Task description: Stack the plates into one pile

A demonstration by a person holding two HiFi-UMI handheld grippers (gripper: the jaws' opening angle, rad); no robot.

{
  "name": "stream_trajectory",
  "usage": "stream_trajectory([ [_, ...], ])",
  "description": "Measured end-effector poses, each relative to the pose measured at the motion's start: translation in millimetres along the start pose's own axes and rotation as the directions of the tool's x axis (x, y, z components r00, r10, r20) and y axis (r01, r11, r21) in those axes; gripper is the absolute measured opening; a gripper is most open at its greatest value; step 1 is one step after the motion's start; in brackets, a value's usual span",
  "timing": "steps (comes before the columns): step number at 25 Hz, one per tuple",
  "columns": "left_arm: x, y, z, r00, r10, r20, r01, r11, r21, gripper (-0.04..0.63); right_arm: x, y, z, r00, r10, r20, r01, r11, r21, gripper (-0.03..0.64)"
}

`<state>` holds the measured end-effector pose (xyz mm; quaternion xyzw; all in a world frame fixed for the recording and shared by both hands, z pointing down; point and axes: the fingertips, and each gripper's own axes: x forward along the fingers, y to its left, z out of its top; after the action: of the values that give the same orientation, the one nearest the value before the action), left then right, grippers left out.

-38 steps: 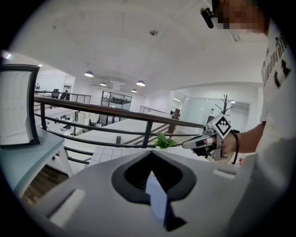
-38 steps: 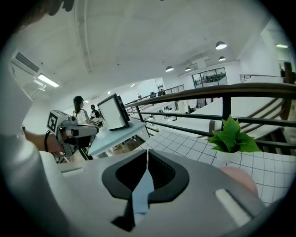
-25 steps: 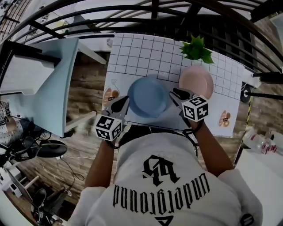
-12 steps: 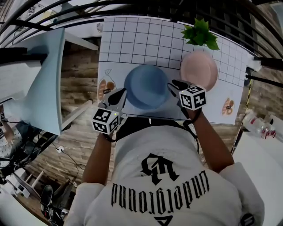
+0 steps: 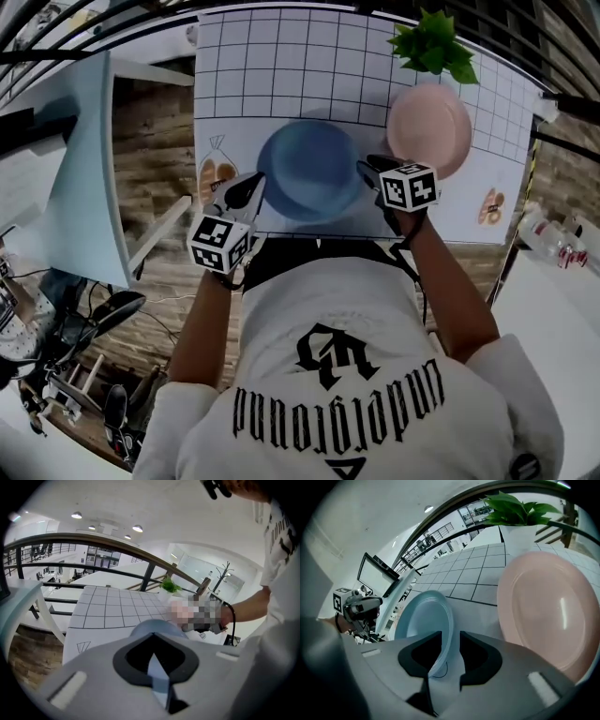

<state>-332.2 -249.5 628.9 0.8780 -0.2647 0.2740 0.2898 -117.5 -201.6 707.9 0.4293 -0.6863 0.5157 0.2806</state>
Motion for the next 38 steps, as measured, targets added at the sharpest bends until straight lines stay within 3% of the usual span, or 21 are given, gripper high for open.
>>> stream_trajectory([
  [7,17.3,-2.2,-9.4,0.998,-0.053,-0.037,0.053,0.999,-0.005,0.049,20.3,-5.2,-4.7,0.999,0.021,-0.038,-0.019,0.999,0.039,0.098],
  [14,21.4,12.4,-8.0,0.998,-0.048,-0.038,0.047,0.998,-0.033,0.049,34.4,-4.6,-10.1,0.995,0.064,-0.071,-0.058,0.995,0.079,0.095],
  [18,21.3,9.3,-12.9,0.997,-0.056,-0.044,0.054,0.998,-0.041,0.049,36.4,-5.8,-12.2,0.994,0.067,-0.084,-0.06,0.995,0.083,0.037],
  [24,21.2,5.8,-17.7,0.998,-0.058,-0.037,0.057,0.997,-0.049,0.049,38.9,-5.9,-12.1,0.994,0.083,-0.072,-0.075,0.991,0.108,0.026],
  [31,14.0,-0.2,-21.2,0.999,-0.039,-0.018,0.038,0.998,-0.054,0.049,37.2,-2.6,-10.5,0.992,0.114,-0.049,-0.104,0.981,0.161,0.023],
  [38,-7.3,2.0,-18.5,0.999,0.026,0.025,-0.024,0.997,-0.069,0.049,20.4,9.5,-7.8,0.988,0.152,-0.023,-0.147,0.977,0.152,0.025],
])
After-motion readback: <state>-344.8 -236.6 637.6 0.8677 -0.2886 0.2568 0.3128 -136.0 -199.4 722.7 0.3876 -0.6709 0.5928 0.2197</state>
